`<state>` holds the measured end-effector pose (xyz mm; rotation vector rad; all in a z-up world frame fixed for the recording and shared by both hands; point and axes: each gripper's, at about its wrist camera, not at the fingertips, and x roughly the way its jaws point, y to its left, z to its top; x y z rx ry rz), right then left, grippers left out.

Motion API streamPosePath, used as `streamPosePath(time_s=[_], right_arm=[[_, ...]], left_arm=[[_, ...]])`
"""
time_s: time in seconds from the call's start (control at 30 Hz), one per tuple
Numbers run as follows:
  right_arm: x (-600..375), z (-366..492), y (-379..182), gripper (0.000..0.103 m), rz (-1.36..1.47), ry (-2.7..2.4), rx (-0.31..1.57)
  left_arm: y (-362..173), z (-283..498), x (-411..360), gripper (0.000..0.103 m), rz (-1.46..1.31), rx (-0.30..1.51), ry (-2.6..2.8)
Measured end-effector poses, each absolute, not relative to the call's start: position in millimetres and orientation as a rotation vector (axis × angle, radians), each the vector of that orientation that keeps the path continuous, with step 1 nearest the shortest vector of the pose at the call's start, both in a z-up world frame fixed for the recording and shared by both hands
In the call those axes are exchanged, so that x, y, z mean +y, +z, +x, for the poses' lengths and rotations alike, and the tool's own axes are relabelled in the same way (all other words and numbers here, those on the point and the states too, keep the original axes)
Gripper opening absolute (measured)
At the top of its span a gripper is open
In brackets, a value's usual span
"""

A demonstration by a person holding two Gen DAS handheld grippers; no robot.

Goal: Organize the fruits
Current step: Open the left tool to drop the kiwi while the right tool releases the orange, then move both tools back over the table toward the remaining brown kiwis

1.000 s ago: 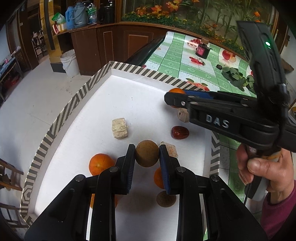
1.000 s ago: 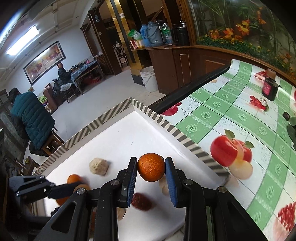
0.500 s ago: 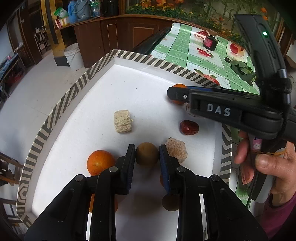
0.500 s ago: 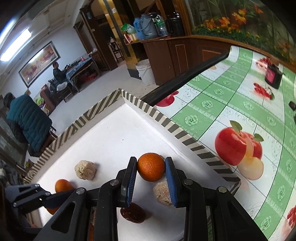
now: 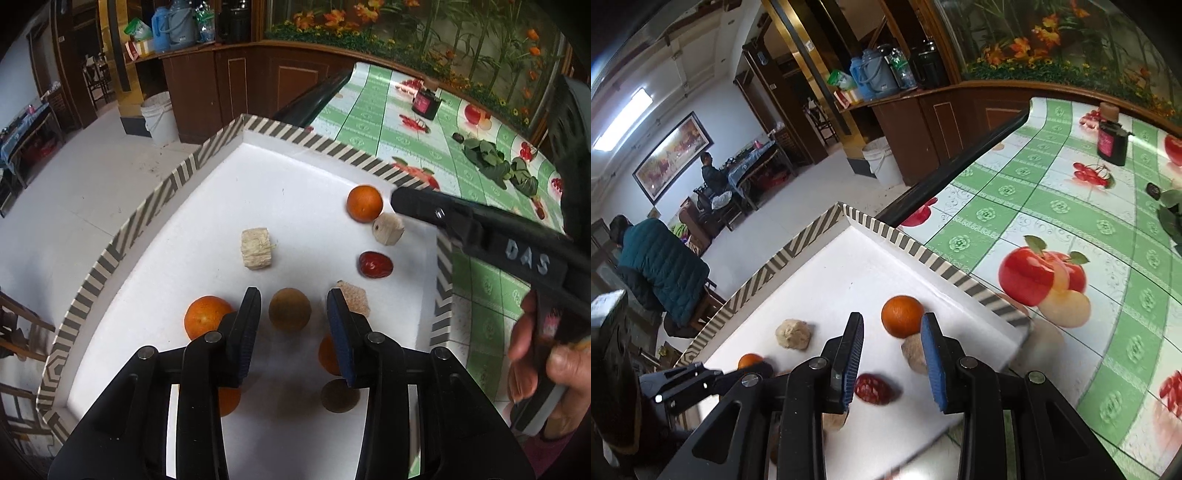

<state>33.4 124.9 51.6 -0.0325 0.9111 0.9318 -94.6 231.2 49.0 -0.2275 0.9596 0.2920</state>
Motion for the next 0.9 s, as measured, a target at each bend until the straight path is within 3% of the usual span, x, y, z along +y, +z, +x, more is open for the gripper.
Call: streamPosePath(time_s=[0.47,0.9], right_arm=[[56,12,60,0.031,-0.014,0.837,0.879],[-70,26,40,0.031,0.066,0.613,0.913]], left_arm=[[66,-94,184,0.037,-0.206,0.910,0.233],[69,-69,87,0.037,-0.169,0.914,0.060]])
